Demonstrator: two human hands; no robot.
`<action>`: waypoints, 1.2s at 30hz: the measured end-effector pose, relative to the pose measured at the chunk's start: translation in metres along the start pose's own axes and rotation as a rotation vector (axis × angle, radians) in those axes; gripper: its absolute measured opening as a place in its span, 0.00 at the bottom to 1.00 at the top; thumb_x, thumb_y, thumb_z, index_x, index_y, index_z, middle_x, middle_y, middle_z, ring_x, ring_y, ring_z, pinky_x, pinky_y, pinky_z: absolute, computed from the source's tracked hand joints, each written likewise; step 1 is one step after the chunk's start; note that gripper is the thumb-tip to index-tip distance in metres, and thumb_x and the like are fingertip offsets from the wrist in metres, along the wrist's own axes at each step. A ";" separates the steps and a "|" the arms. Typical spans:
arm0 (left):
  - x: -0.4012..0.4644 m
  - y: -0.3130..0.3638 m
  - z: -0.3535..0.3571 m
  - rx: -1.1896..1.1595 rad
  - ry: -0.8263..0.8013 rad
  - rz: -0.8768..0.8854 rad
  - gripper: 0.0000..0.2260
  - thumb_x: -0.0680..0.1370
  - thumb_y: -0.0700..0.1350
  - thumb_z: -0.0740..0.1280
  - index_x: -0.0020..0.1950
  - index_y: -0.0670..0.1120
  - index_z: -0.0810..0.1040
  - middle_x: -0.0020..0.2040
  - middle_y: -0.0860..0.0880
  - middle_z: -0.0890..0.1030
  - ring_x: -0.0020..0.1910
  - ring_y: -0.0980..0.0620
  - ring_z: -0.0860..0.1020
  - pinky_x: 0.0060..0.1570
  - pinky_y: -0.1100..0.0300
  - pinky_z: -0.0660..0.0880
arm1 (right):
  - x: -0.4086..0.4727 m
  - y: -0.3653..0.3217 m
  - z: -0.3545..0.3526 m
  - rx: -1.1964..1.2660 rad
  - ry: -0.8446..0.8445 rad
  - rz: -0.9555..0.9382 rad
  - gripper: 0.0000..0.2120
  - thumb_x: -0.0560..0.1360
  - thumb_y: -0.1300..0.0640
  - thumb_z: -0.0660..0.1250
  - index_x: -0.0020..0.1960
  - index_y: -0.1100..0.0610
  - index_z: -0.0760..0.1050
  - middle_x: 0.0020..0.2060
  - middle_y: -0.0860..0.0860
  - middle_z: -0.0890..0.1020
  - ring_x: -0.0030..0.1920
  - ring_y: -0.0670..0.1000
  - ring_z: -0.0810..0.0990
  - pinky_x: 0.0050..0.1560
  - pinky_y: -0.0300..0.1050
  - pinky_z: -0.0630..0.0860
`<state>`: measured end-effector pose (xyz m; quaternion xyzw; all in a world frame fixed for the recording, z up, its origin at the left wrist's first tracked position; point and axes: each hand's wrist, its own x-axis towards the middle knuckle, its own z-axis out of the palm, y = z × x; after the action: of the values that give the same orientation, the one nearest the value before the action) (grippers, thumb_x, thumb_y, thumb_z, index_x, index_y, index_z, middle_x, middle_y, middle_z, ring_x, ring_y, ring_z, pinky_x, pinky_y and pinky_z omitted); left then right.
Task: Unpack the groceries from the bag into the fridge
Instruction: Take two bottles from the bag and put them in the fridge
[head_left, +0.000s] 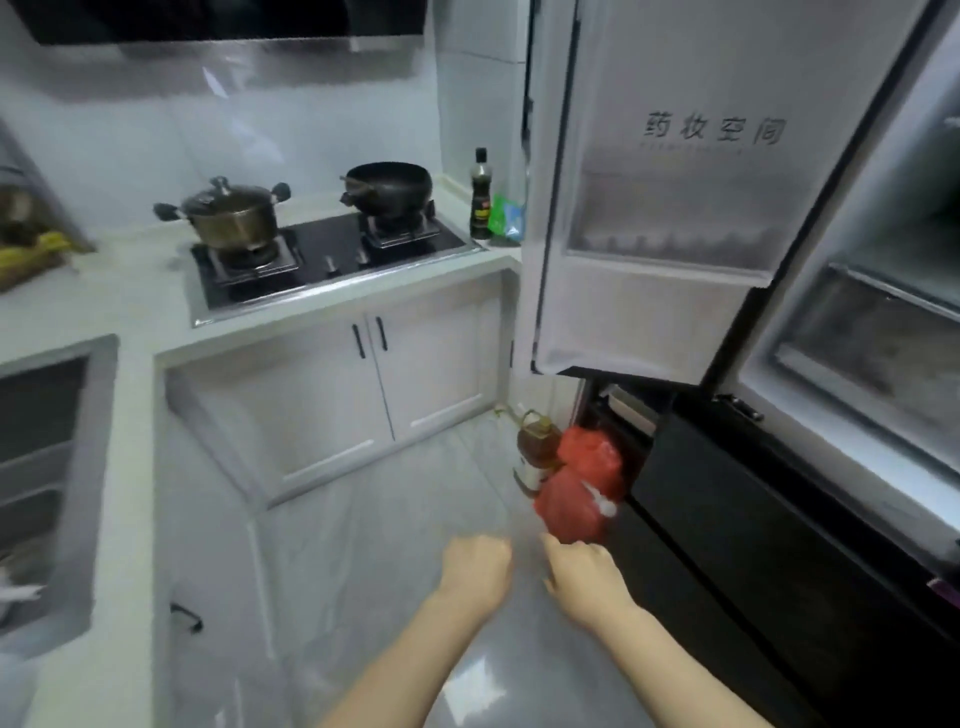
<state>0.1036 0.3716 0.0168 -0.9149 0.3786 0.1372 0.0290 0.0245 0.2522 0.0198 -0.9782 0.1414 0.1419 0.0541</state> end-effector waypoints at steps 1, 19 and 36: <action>-0.006 -0.015 -0.001 -0.006 0.007 -0.039 0.14 0.81 0.44 0.56 0.59 0.41 0.77 0.58 0.39 0.80 0.58 0.38 0.78 0.55 0.51 0.74 | 0.008 -0.015 -0.003 0.004 -0.002 -0.038 0.22 0.78 0.55 0.56 0.71 0.58 0.61 0.59 0.58 0.78 0.60 0.60 0.75 0.59 0.50 0.67; -0.172 -0.250 -0.024 -0.081 0.249 -0.699 0.15 0.81 0.49 0.55 0.58 0.44 0.77 0.56 0.42 0.81 0.56 0.40 0.78 0.53 0.55 0.71 | 0.070 -0.312 -0.052 0.049 0.066 -0.723 0.24 0.78 0.51 0.58 0.73 0.54 0.60 0.62 0.55 0.78 0.62 0.57 0.75 0.60 0.47 0.68; -0.353 -0.298 -0.014 -0.106 0.383 -1.347 0.12 0.80 0.51 0.57 0.55 0.49 0.78 0.51 0.47 0.82 0.51 0.45 0.78 0.47 0.55 0.70 | 0.004 -0.484 -0.069 0.121 0.036 -1.399 0.12 0.76 0.55 0.59 0.56 0.56 0.74 0.51 0.54 0.82 0.53 0.58 0.77 0.50 0.49 0.73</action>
<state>0.0774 0.8236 0.1114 -0.9586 -0.2793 -0.0559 -0.0044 0.1873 0.7026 0.1166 -0.8369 -0.5128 0.0496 0.1847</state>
